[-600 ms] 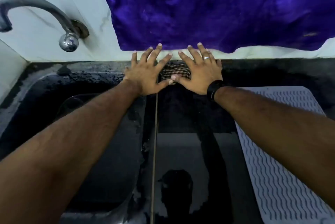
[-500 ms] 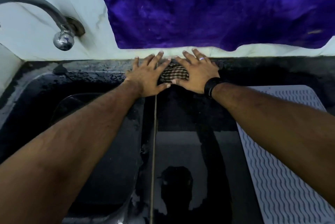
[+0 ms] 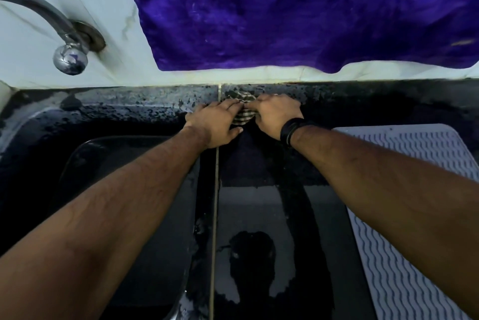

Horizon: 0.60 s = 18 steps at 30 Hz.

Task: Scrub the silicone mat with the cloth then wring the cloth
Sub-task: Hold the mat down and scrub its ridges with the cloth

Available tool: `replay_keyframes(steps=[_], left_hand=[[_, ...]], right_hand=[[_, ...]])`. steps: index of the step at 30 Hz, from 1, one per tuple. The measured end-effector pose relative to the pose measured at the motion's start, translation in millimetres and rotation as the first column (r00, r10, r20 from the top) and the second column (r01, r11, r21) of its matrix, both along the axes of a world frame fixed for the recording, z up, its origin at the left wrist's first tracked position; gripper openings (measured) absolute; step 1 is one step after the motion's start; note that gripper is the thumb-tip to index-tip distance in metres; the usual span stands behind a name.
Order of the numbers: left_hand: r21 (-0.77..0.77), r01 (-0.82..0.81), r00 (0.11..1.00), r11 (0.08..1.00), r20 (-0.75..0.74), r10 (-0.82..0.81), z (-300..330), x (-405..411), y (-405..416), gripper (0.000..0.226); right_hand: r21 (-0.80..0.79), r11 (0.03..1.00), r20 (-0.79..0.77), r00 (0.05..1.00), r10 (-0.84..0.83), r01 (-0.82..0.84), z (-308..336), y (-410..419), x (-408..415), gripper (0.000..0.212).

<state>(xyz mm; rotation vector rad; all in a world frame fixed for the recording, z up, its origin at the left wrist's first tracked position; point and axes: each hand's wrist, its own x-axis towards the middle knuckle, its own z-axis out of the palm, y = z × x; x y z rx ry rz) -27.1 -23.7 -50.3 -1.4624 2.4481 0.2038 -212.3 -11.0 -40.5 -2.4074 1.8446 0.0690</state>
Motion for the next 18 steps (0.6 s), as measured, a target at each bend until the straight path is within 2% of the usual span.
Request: replay_keyframes(steps=[3,8,13,16,18], left_hand=[[-0.021,-0.019,1.0,1.0,0.001,0.019,7,-8,5,0.07],[-0.02,-0.025,0.999,0.999,0.034,0.025,22,-22,18,0.05],[0.032,0.052,0.995,0.998,-0.09,-0.049,44,-37,23,0.035],[0.103,0.077,0.978,0.992,-0.202,-0.055,62,-44,29,0.034],[0.146,0.072,0.966,0.987,-0.257,-0.032,75,-52,36,0.036]], right_hand=[[-0.011,1.0,0.008,1.0,0.01,-0.01,6,5,3,0.04],[0.127,0.987,0.276,0.952,-0.132,0.101,10,15,-9,0.033],[0.25,0.96,0.518,0.82,-0.244,0.127,19,39,-30,0.022],[0.359,0.93,0.633,0.713,-0.302,0.074,34,56,-45,0.039],[0.458,0.889,0.719,0.576,-0.389,0.028,43,67,-56,0.047]])
